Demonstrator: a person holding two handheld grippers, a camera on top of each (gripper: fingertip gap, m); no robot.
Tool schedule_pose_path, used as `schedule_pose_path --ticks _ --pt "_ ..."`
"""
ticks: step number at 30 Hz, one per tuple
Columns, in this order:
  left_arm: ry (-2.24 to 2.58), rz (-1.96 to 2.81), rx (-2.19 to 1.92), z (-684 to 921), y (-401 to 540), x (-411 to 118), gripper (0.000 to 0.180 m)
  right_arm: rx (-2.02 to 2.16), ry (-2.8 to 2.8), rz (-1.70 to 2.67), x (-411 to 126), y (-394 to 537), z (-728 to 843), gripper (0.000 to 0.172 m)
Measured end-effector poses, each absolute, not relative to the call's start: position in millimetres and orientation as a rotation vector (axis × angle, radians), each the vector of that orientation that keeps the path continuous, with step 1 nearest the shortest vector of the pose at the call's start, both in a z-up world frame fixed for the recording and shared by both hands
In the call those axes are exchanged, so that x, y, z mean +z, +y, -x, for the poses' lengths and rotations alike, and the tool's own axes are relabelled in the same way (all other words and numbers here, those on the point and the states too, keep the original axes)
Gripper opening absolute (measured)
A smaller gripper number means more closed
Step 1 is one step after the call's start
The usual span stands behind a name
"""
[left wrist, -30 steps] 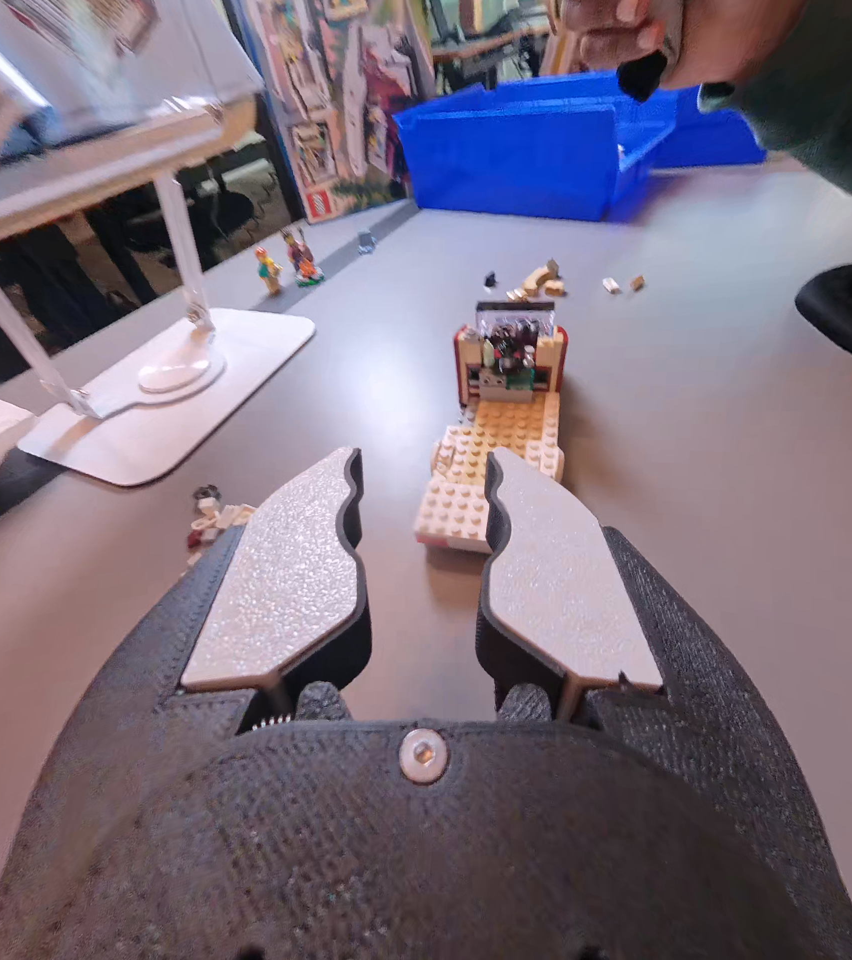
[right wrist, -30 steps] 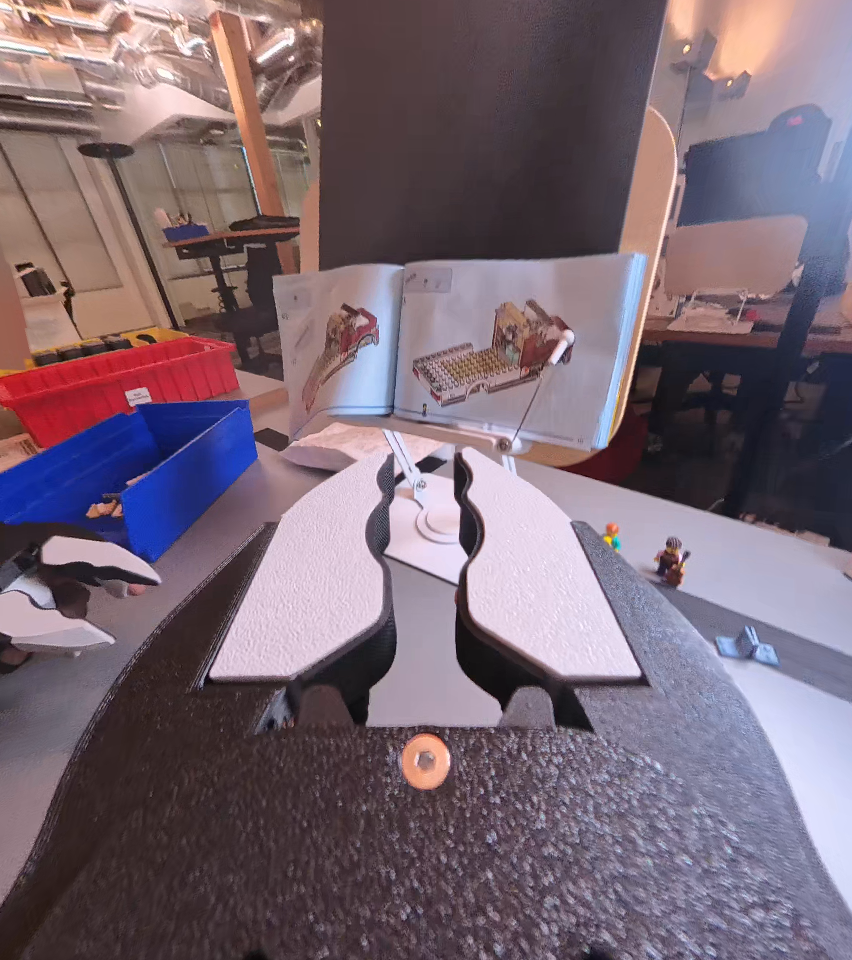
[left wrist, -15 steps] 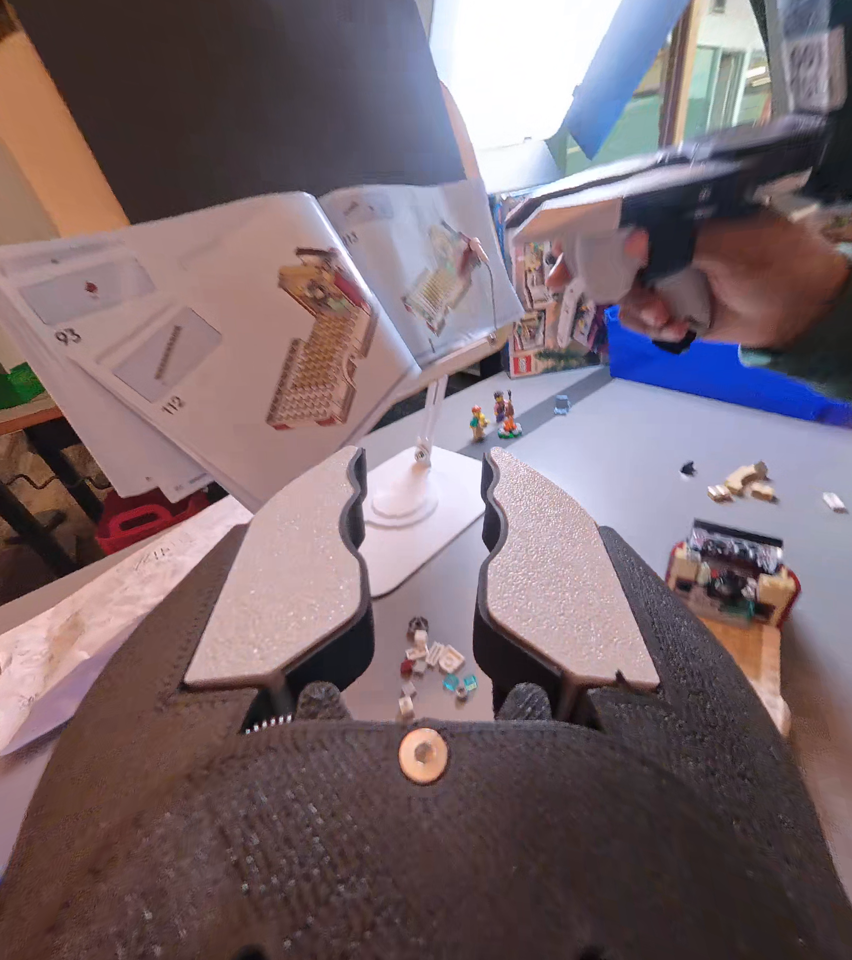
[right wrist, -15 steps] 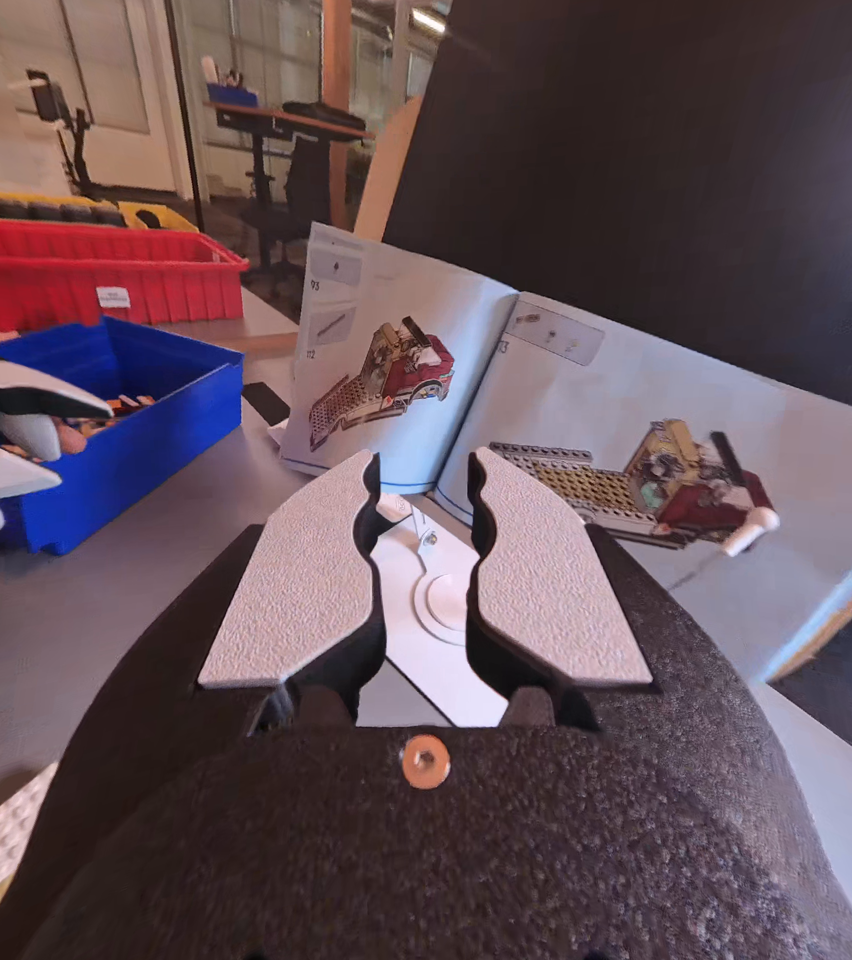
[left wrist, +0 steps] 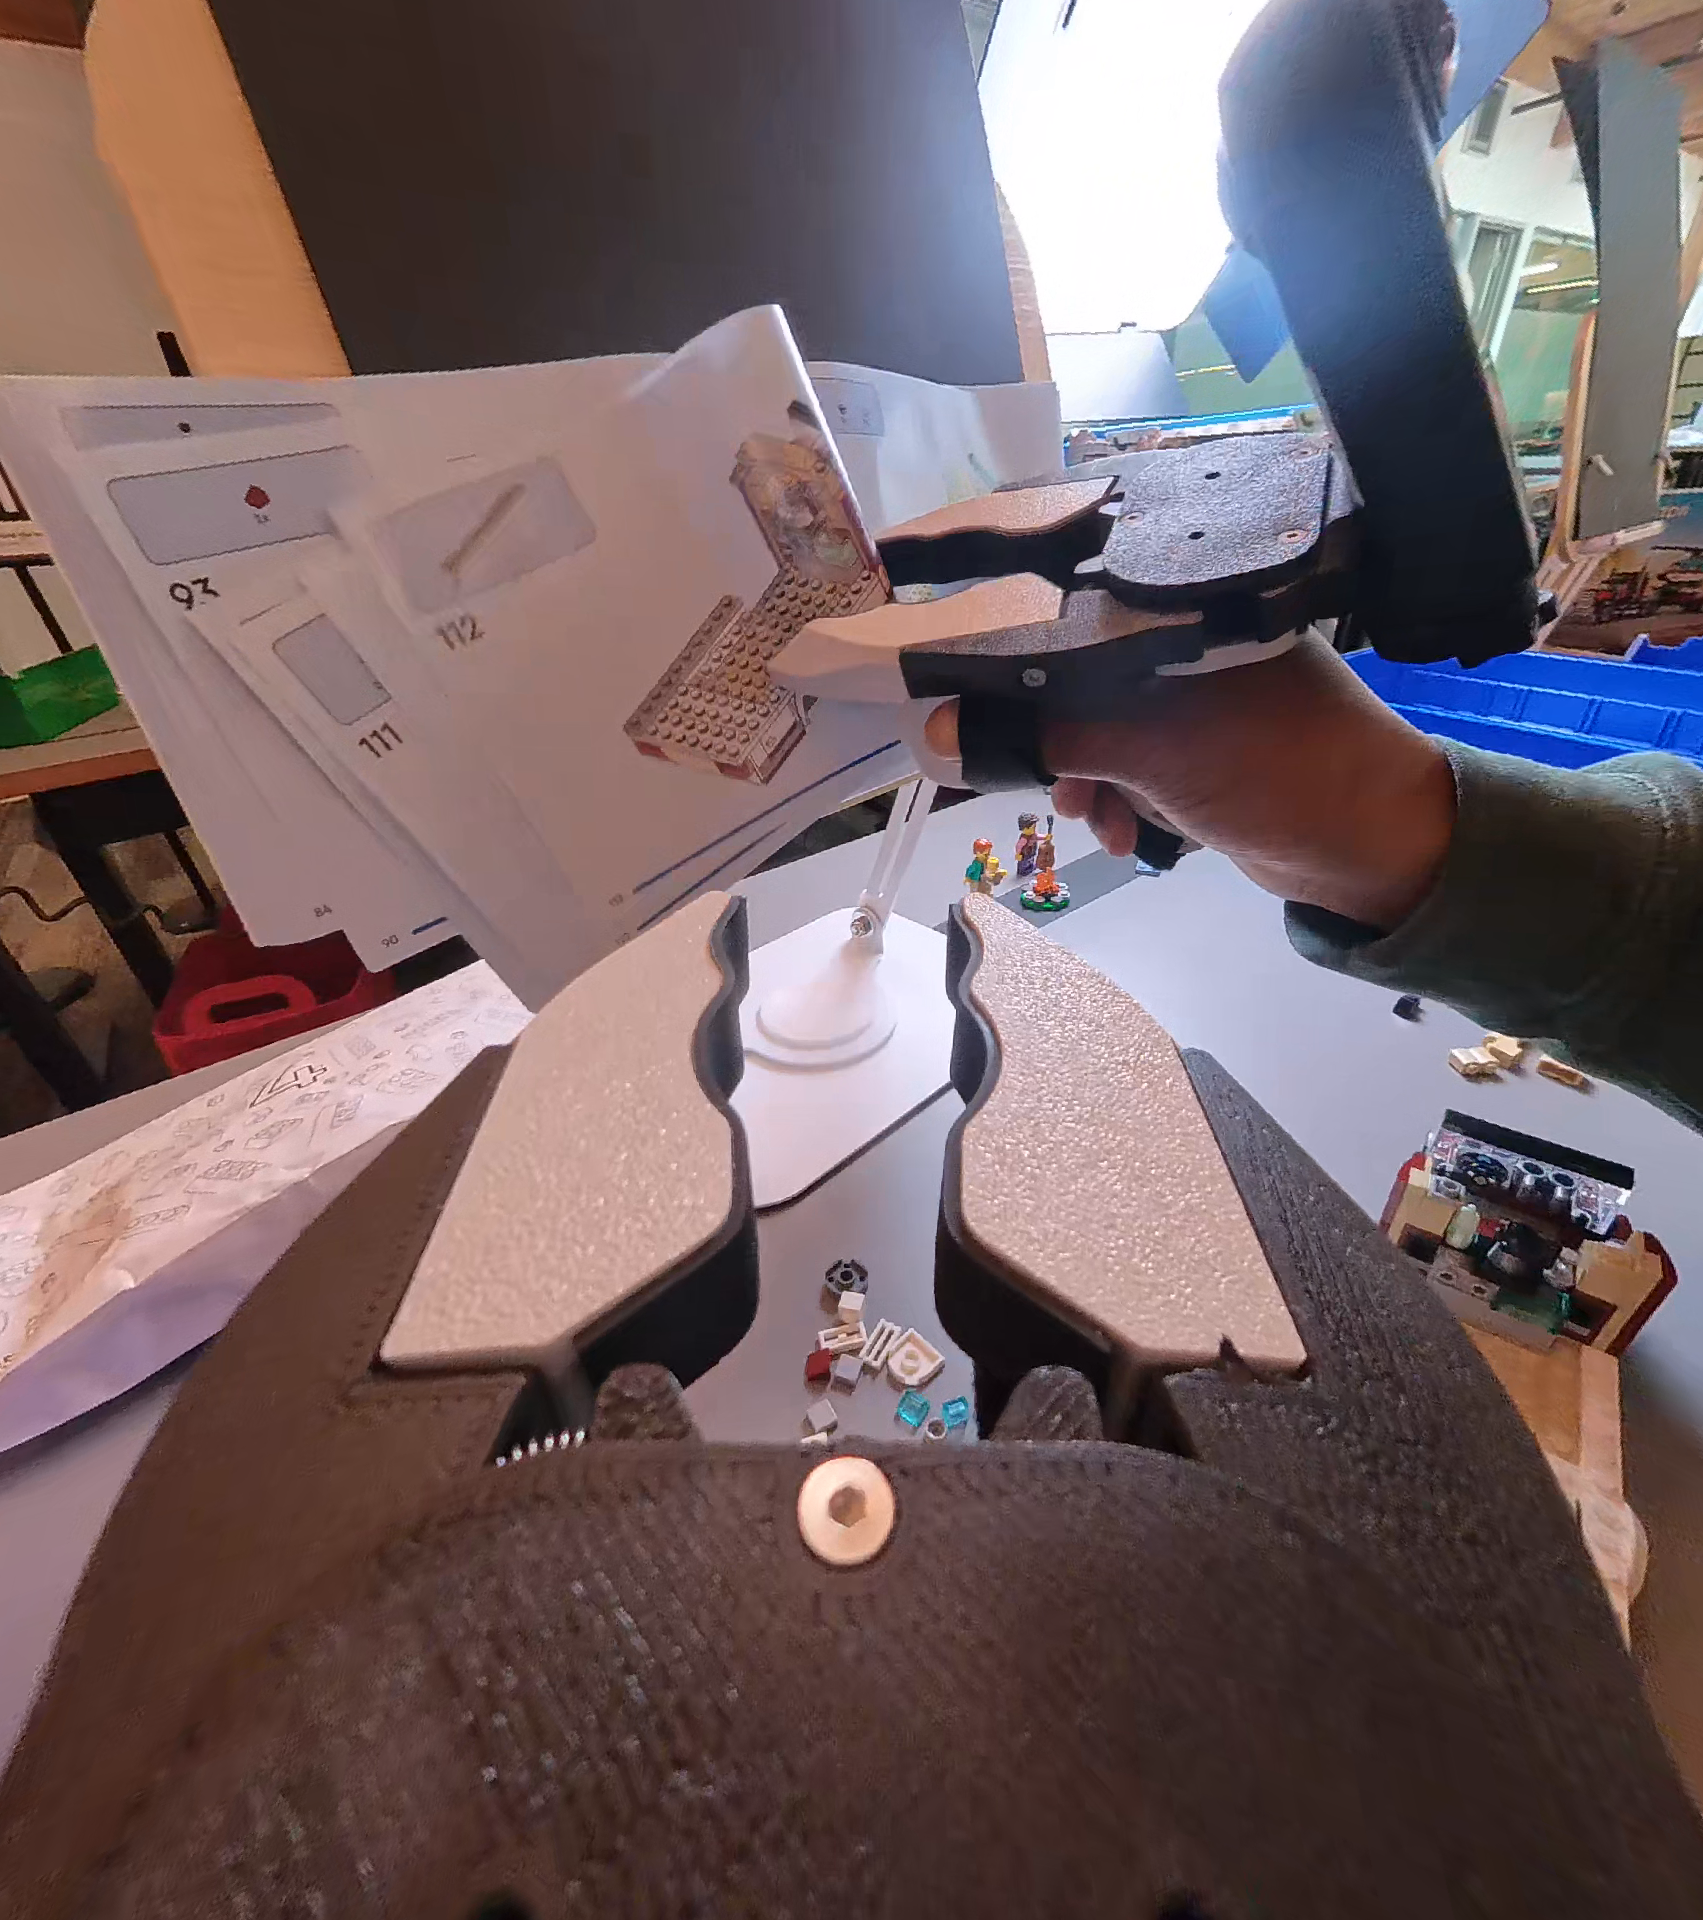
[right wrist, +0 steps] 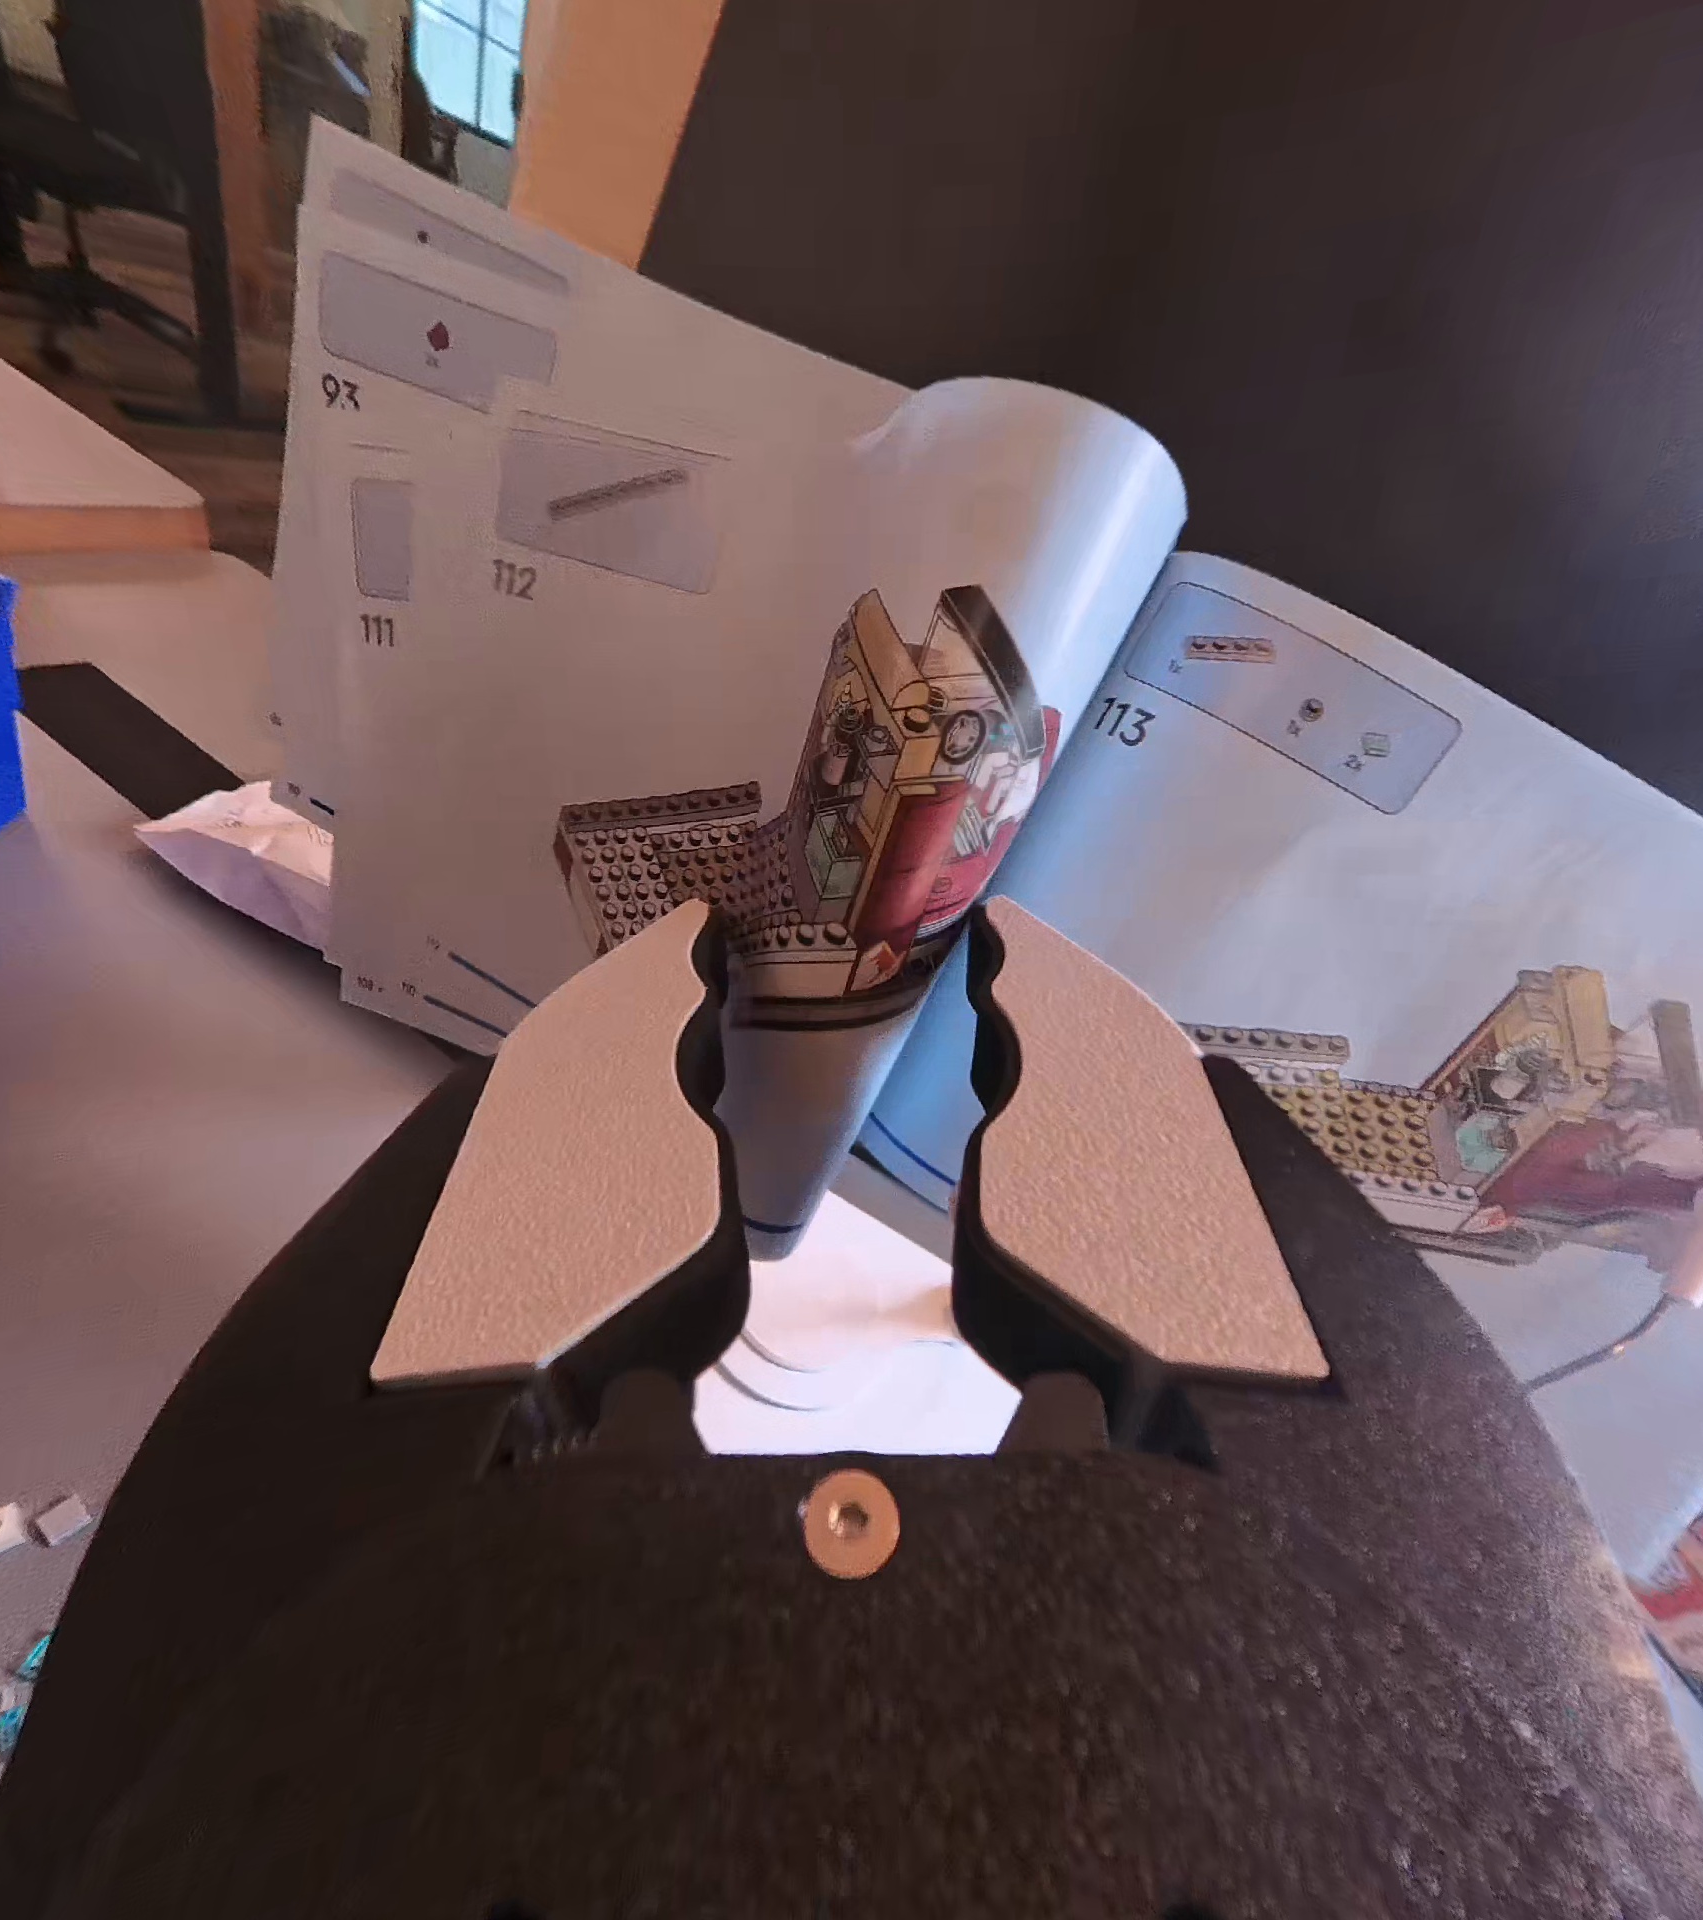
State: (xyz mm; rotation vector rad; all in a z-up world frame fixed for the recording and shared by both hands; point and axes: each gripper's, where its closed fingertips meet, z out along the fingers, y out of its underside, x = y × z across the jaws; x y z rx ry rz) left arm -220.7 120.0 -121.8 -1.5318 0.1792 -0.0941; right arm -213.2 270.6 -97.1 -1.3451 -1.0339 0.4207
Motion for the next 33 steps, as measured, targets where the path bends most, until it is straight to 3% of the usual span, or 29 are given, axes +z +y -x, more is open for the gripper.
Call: schedule_pose_path --ticks 14,23,26,33 --pt "0.238 1.593 -0.065 204 137 -129 0.042 0.611 -1.007 1.288 -84 276 172 0.016" --pt "0.273 1.652 -0.180 195 196 -112 0.048 0.865 -0.919 1.429 -94 313 143 0.011" --pt "0.320 1.681 -0.180 187 222 -107 0.041 0.858 -0.889 1.463 -96 325 136 0.010" --pt "0.475 1.681 -0.212 144 257 -97 0.001 0.877 -0.867 1.406 -86 324 111 0.019"
